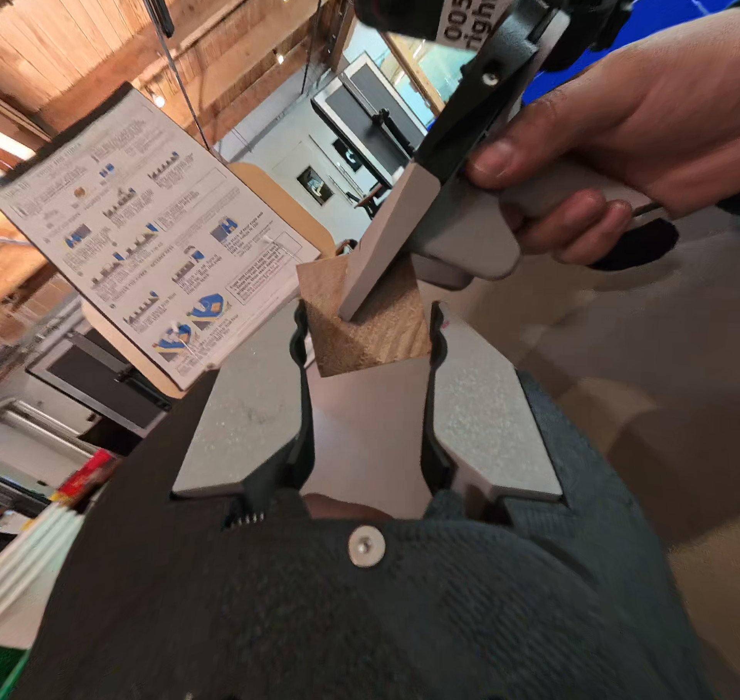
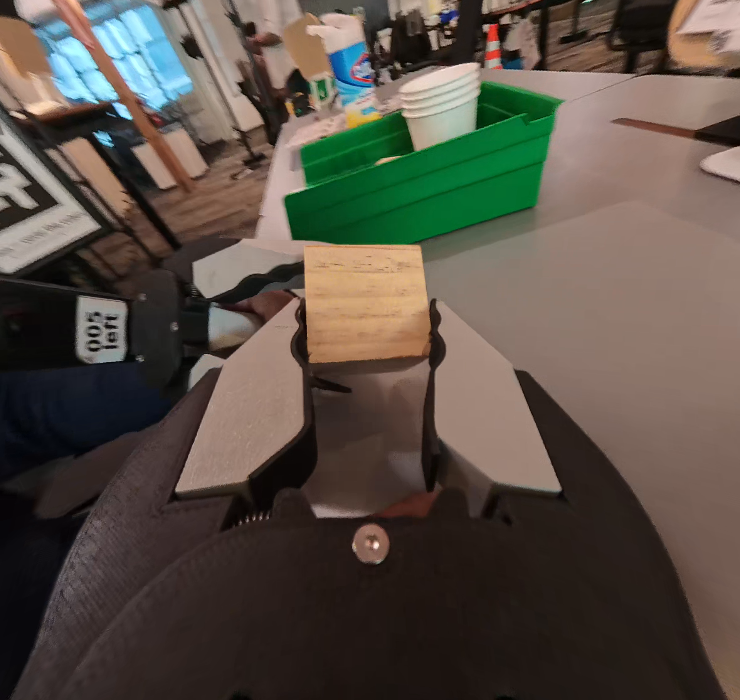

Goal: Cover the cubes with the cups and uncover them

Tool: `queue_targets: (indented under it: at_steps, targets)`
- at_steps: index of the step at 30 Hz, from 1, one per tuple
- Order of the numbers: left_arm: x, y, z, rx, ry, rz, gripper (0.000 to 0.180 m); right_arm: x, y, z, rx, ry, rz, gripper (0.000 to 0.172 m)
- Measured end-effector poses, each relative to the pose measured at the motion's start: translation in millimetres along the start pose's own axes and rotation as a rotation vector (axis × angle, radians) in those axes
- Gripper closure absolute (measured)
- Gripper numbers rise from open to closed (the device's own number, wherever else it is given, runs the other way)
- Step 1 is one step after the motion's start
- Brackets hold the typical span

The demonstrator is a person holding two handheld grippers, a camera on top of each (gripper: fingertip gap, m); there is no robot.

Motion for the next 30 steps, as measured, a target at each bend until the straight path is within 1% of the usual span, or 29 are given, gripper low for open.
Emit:
queue_targets:
  at_steps: [2, 3, 5, 6, 9, 11, 13, 14, 16, 18, 20, 22, 25, 26, 28, 29, 30]
  targets:
    - [5.7, -0.3, -0.5, 0.035, 0.094, 0.016, 0.128, -2.8, 6.2, -12.1, 0.137, 0.083, 0.022, 0.114]
    - [6.9, 0.8, 4.1, 0.024, 0.128, 0.021, 0.129, -5.9, 11.7, -19.1, 0.208, 0.114, 0.025, 0.114]
    - [9.0, 5.8, 18.7, -0.044, 0.187, 0.009, 0.148, -8.6, 25.3, -34.5, 0.337, 0.15, 0.062, 0.114]
    - [10.2, 8.9, 24.2, -0.065, 0.207, 0.003, 0.154, -4.9, 31.5, -42.1, 0.392, 0.165, 0.115, 0.114]
    - [13.1, 15.5, 34.9, -0.114, 0.241, 0.001, 0.159, 15.2, 46.1, -62.6, 0.537, 0.183, 0.284, 0.114]
    - [14.3, 15.8, 35.7, -0.116, 0.241, 0.006, 0.161, 27.9, 50.4, -69.2, 0.582, 0.186, 0.361, 0.114]
    - [15.6, 13.7, 32.9, -0.105, 0.226, 0.023, 0.162, 41.0, 49.4, -69.6, 0.569, 0.169, 0.419, 0.114]
    - [16.6, 12.6, 32.0, -0.104, 0.217, 0.035, 0.162, 45.4, 47.9, -68.3, 0.551, 0.158, 0.438, 0.108]
    - [19.3, 10.1, 31.0, -0.1, 0.214, 0.061, 0.173, 43.1, 48.1, -68.3, 0.551, 0.174, 0.429, 0.106]
    - [20.9, 7.6, 27.7, -0.072, 0.21, 0.078, 0.18, 33.3, 51.6, -67.8, 0.561, 0.205, 0.381, 0.108]
    - [23.3, 3.9, 22.0, -0.026, 0.204, 0.104, 0.18, 21.8, 57.7, -64.8, 0.55, 0.217, 0.31, 0.116]
    - [30.5, -2.5, 15.1, 0.03, 0.205, 0.166, 0.18, 12.2, 65.4, -61.2, 0.528, 0.227, 0.247, 0.125]
    - [43.2, -16.7, 7.7, 0.103, 0.251, 0.259, 0.18, 0.1, 81.7, -66.1, 0.571, 0.251, 0.18, 0.127]
    - [47.0, -23.1, 8.4, 0.101, 0.278, 0.283, 0.18, -4.9, 87.3, -67.9, 0.589, 0.263, 0.153, 0.129]
    - [53.8, -36.5, 8.0, 0.106, 0.322, 0.32, 0.18, -12.0, 96.2, -68.2, 0.594, 0.275, 0.109, 0.139]
    - [57.6, -43.0, 7.8, 0.106, 0.33, 0.342, 0.18, -12.6, 98.9, -67.4, 0.583, 0.272, 0.1, 0.145]
    - [62.2, -48.9, 6.6, 0.107, 0.331, 0.373, 0.18, -11.2, 100.4, -66.7, 0.568, 0.264, 0.105, 0.147]
Point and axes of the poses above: each gripper's, where its closed fingertips meet, y back along the fingers, x out of its underside, z = x × y across the jaws, the point moved 3 cm from there along y, back along the fingers, and after that the axes turned 6 degrees about -z, right-handed, at the moved point
